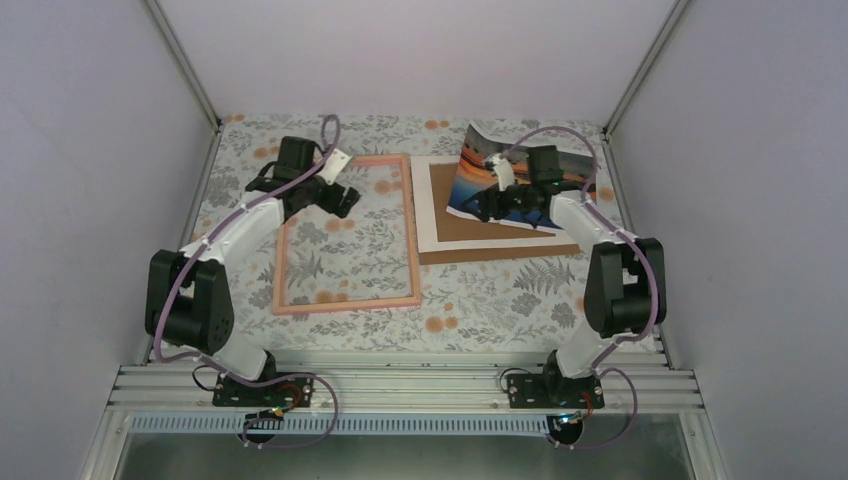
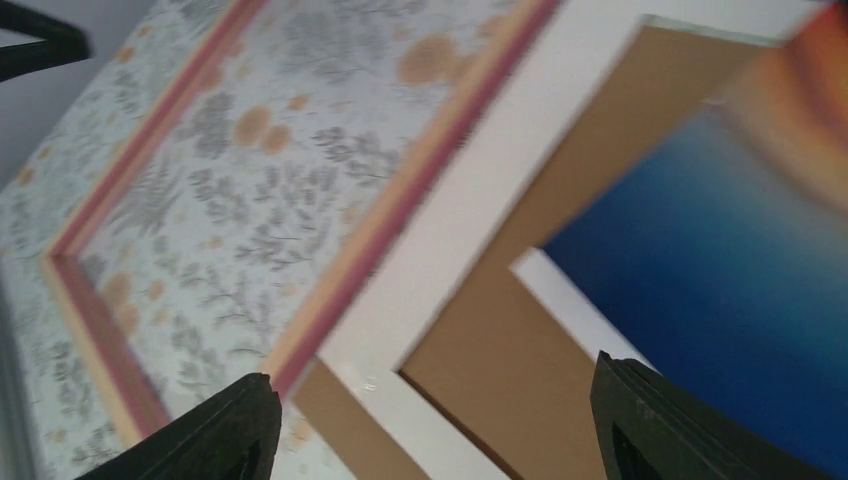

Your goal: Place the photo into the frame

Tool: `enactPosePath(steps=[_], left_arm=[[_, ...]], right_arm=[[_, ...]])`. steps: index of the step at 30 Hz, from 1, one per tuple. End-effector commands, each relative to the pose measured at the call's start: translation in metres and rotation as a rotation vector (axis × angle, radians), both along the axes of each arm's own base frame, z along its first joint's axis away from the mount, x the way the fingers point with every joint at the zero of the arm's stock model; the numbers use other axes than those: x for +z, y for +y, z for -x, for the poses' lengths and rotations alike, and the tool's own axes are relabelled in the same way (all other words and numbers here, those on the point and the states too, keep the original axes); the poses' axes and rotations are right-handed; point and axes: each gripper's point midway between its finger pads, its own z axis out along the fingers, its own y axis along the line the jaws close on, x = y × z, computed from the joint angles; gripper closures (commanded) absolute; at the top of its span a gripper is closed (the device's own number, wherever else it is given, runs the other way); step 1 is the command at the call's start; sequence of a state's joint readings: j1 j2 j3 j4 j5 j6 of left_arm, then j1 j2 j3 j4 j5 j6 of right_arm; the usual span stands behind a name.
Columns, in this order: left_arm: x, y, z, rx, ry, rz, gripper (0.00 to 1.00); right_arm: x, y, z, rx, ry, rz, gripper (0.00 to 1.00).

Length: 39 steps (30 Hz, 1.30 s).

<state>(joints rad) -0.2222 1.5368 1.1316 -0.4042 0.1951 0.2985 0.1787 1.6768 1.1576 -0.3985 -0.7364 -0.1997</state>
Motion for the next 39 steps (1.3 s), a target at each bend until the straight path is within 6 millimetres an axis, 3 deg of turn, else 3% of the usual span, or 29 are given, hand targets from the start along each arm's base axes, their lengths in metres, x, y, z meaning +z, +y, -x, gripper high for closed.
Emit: enactPosePath(steps=[1, 6, 7, 11, 16, 20, 24, 32, 39], left_arm=[[0.025, -0.075, -0.014, -0.145, -0.048, 0.166, 0.0], [0.011, -0.155, -0.021, -0.236, 0.029, 0.273, 0.0], [0.0, -0.167, -0.024, -0.239, 0.063, 0.286, 0.0], [-0.009, -0.209, -0.032, -0.285, 0.117, 0.356, 0.05], [-0.033, -0.251, 0.001, -0.473, 0.075, 0.232, 0.07], [-0.048, -0.258, 0.03, -0.661, -0.064, 0.045, 0.08], [-0.071, -0.26, 0.052, -0.784, -0.07, -0.083, 0.09], [-0.098, -0.254, 0.057, -0.798, -0.212, -0.334, 0.23], [-0.1, -0.254, 0.057, -0.749, -0.382, -0.482, 0.3]], right_arm=[[0.009, -0.051, -0.018, -0.114, -0.037, 0.062, 0.23], [0.004, -0.09, -0.022, -0.195, -0.008, 0.059, 0.22], [0.003, -0.095, -0.022, -0.204, -0.009, 0.067, 0.22], [-0.004, -0.112, -0.018, -0.228, -0.014, 0.109, 0.23], [-0.015, -0.121, -0.005, -0.211, -0.018, 0.176, 0.23], [-0.023, -0.124, 0.007, -0.196, -0.01, 0.195, 0.23], [-0.025, -0.12, 0.015, -0.176, 0.002, 0.177, 0.24], [-0.028, -0.12, 0.019, -0.174, 0.004, 0.176, 0.25], [-0.031, -0.121, 0.02, -0.181, 0.008, 0.174, 0.26]])
